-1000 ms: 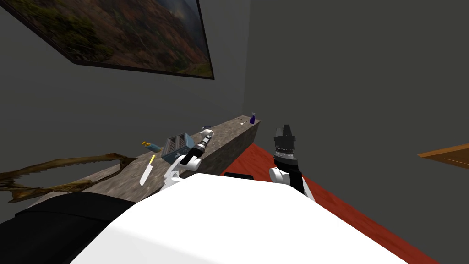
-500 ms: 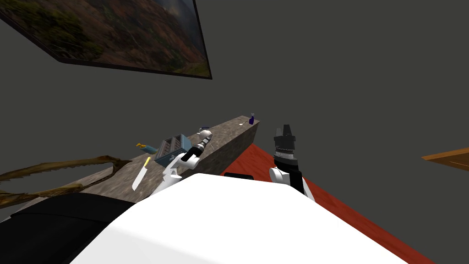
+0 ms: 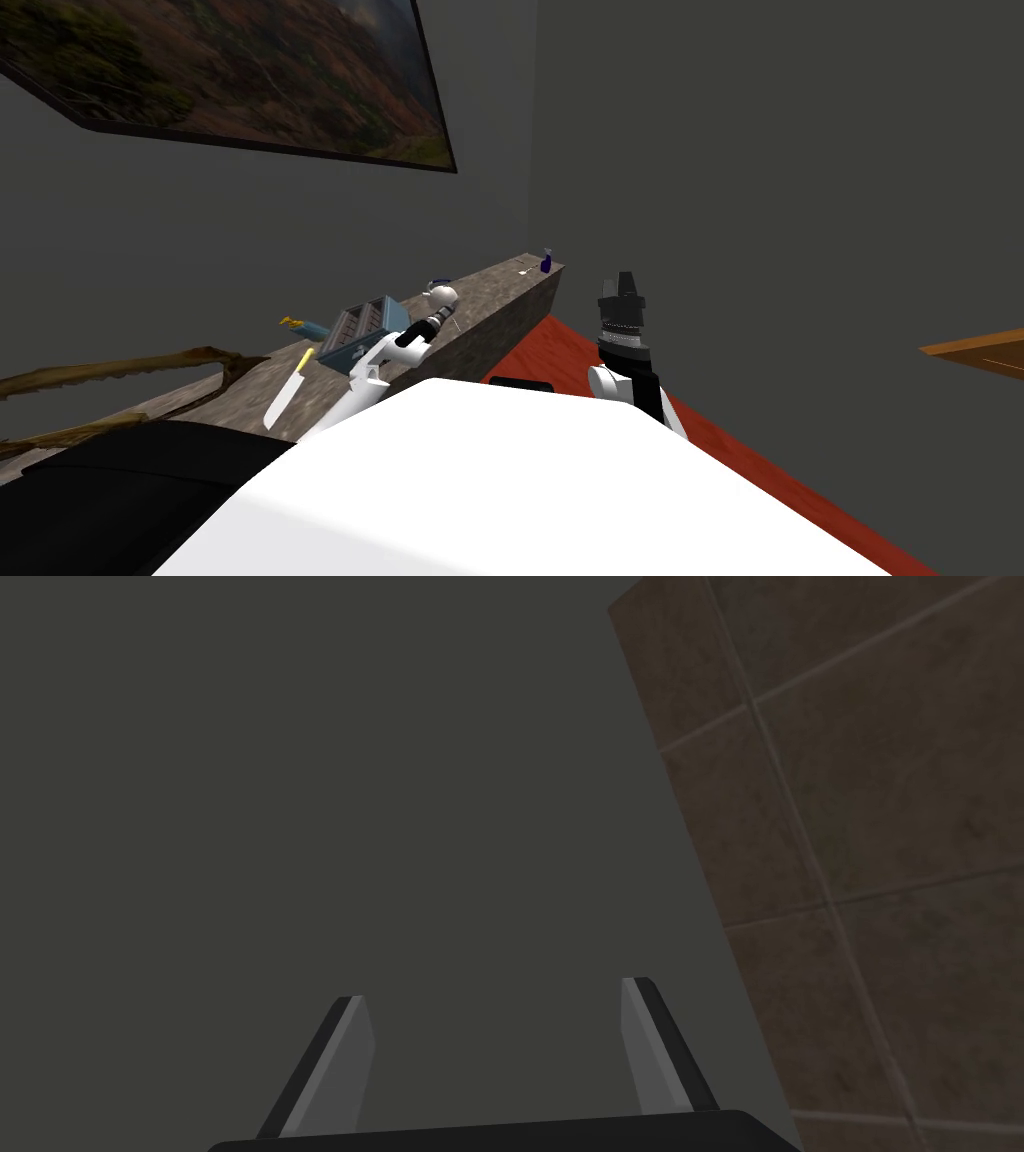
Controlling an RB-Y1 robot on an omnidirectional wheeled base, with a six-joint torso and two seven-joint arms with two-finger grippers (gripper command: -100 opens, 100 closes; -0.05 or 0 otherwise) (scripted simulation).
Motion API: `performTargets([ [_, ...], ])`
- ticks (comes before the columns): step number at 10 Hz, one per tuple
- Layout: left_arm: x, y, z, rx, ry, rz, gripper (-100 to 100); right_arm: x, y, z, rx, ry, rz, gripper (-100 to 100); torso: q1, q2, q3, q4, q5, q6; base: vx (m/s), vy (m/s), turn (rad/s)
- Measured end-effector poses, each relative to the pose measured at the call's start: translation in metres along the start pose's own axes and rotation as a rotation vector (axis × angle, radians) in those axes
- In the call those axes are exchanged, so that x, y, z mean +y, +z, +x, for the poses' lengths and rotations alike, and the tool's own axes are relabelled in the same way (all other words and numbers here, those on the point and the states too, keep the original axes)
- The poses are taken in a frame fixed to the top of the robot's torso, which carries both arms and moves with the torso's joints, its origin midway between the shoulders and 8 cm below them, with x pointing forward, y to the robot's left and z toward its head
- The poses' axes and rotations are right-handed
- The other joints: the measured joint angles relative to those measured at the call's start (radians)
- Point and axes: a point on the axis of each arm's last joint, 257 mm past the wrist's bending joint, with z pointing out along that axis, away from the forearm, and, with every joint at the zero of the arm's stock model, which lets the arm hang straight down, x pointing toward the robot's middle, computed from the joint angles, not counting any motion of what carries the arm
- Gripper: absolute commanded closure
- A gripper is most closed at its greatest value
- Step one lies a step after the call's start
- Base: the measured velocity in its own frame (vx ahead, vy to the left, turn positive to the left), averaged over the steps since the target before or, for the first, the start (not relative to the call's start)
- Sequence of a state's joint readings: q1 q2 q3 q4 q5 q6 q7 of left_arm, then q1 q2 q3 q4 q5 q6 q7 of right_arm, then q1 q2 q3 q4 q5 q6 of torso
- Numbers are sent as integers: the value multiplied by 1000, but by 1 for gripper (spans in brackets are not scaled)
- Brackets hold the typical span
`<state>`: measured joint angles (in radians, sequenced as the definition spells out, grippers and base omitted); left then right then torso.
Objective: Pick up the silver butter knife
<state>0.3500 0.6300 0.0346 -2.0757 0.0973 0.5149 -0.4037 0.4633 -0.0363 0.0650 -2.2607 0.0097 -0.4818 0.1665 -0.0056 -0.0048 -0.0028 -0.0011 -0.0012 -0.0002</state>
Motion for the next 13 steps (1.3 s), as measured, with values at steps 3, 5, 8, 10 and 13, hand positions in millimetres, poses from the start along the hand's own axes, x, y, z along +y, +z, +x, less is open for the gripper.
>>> performTargets([
  [3, 43, 1, 4, 38, 46, -107, -100, 0, 0, 0, 0, 0, 0, 0, 1, 0, 0, 0, 0, 0, 74, -72, -13],
  [5, 87, -5, 0, 68, 77, -202, -100, 0, 0, 0, 0, 0, 0, 0, -1, -2, -1, 0, 0, 0, 101, -112, -17],
  [8, 142, -15, 1, 112, 114, -347, -100, 0, 0, 0, 0, 0, 0, 0, -3, -2, -1, 0, -1, 0, 99, -125, -21],
  [10, 181, -28, 0, 139, 130, -439, -100, 0, 0, 0, 0, 0, 0, 0, -1, -1, -1, 0, -1, 0, 101, -95, -21],
  [13, 226, -48, -6, 174, 149, -558, -100, 0, 0, 0, 0, 0, 0, 0, 0, -1, 0, 0, 0, 0, 87, -87, -19],
])
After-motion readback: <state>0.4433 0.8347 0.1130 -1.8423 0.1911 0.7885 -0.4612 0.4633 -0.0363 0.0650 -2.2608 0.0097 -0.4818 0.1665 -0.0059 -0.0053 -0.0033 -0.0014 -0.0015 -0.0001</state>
